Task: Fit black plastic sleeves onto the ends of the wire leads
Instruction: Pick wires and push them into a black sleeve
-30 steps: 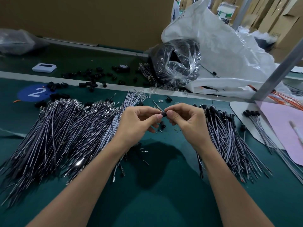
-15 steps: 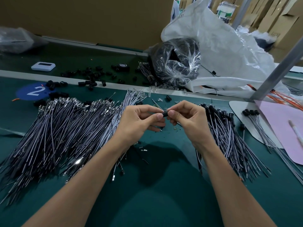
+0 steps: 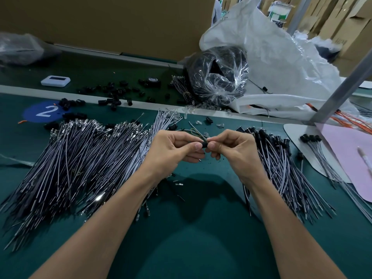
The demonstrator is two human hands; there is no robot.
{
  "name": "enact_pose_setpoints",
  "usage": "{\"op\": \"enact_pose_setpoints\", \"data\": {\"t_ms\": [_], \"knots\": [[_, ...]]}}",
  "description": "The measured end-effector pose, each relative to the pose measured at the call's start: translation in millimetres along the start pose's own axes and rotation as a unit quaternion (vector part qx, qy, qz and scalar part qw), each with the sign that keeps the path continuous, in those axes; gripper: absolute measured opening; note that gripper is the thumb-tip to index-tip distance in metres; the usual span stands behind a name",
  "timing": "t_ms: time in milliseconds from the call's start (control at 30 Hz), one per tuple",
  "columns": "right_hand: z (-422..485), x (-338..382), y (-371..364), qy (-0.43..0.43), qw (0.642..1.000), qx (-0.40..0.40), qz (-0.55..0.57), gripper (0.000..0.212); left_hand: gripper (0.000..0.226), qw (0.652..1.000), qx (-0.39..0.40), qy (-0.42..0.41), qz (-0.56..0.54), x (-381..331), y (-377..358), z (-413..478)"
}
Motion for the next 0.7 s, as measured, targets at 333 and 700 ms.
{"op": "enact_pose_setpoints", "data": {"t_ms": [333, 700], "knots": [[-4.5, 1.3, -3.3, -0.013, 1.000, 0.010, 0.004, 0.025, 0.011, 1.000, 0.013, 0.011, 0.003, 0.7, -0.6, -1.4], [-3.6, 16.7, -1.2, 0.034, 0.998, -0.049, -0.016, 0.009, 0.020, 0.996, 0.048, 0.034, -0.071, -14.1, -10.5, -1.3]]}}
Point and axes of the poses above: each hand's wrist, its own z-axis towards the middle knuckle, its own y-axis out of the back of the hand, x = y × z, the point moved 7 cm from there along z, towards the middle knuckle, and after that the axes turned 12 degrees about -x, right-handed, at the moved point
